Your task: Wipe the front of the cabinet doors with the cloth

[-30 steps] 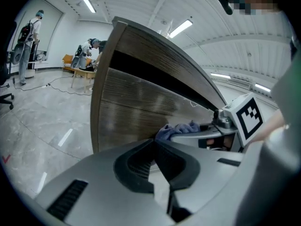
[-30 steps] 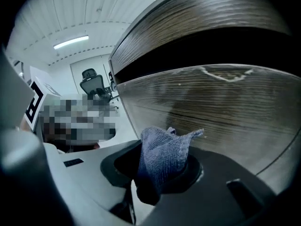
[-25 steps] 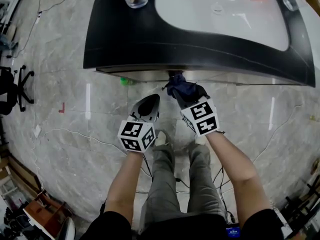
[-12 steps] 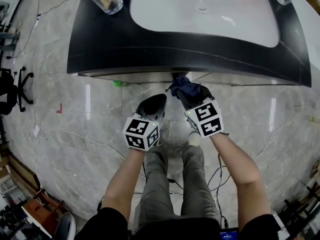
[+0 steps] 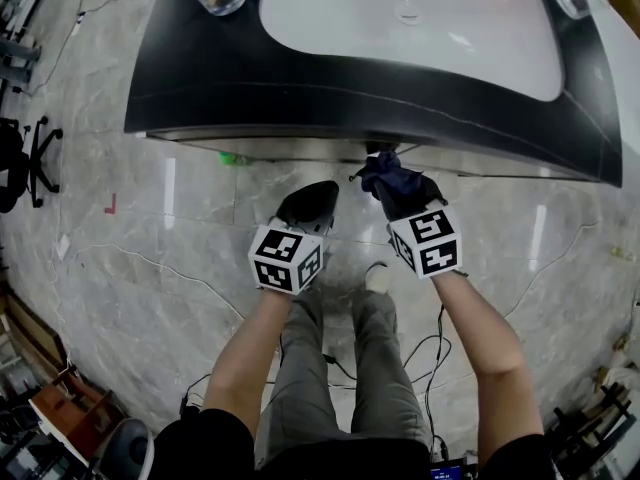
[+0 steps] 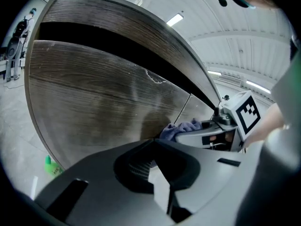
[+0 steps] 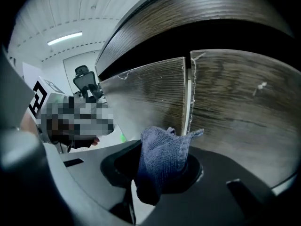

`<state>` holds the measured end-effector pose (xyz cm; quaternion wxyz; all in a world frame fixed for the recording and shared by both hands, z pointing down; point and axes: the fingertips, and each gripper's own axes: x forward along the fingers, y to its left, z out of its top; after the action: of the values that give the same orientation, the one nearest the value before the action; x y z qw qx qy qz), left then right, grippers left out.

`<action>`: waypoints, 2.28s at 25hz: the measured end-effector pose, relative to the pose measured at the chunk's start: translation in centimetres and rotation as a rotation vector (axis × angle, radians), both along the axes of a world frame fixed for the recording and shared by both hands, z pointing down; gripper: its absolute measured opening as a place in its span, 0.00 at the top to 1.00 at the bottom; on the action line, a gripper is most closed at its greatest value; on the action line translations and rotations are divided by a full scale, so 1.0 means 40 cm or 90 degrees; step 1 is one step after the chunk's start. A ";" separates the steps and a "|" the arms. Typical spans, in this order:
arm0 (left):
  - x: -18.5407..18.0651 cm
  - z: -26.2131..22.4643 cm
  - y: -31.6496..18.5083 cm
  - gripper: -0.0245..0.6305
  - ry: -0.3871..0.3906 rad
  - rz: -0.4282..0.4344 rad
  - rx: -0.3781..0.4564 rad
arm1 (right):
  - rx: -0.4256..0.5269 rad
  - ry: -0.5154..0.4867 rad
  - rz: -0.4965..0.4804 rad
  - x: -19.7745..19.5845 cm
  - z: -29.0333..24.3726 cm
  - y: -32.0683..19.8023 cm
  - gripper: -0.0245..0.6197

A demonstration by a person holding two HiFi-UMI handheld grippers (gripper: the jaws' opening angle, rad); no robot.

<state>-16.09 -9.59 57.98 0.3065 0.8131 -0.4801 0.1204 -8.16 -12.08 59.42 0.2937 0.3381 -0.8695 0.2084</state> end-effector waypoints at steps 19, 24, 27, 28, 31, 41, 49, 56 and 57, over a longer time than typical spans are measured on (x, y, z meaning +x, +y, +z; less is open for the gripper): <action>-0.325 0.058 0.100 0.95 -0.023 -0.065 -0.034 | -0.031 -0.009 -0.124 -0.435 0.067 0.128 0.79; -0.430 0.083 0.124 0.95 -0.020 -0.097 -0.048 | -0.029 -0.004 -0.159 -0.571 0.085 0.129 0.79; -0.485 0.098 0.138 0.96 -0.019 -0.116 -0.056 | -0.028 0.001 -0.174 -0.629 0.098 0.127 0.79; -0.501 0.102 0.141 0.96 -0.018 -0.123 -0.058 | -0.028 0.003 -0.178 -0.644 0.103 0.125 0.79; -0.543 0.112 0.141 0.95 -0.018 -0.138 -0.061 | -0.031 0.013 -0.182 -0.684 0.125 0.118 0.79; -0.584 0.131 0.123 0.95 -0.024 -0.150 -0.065 | -0.012 0.036 -0.193 -0.696 0.159 0.053 0.79; -0.492 0.125 0.104 0.96 -0.028 -0.113 -0.062 | -0.006 0.060 -0.162 -0.549 0.162 0.032 0.79; -0.354 0.118 0.076 0.95 -0.034 -0.066 -0.056 | -0.007 0.068 -0.123 -0.389 0.164 0.018 0.79; -0.333 0.117 0.072 0.95 -0.034 -0.061 -0.056 | -0.007 0.069 -0.116 -0.365 0.164 0.015 0.79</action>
<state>-29.40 -6.71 62.67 0.3346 0.7715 -0.5204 0.1480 -22.78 -11.49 66.00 0.3598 0.2665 -0.8785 0.1668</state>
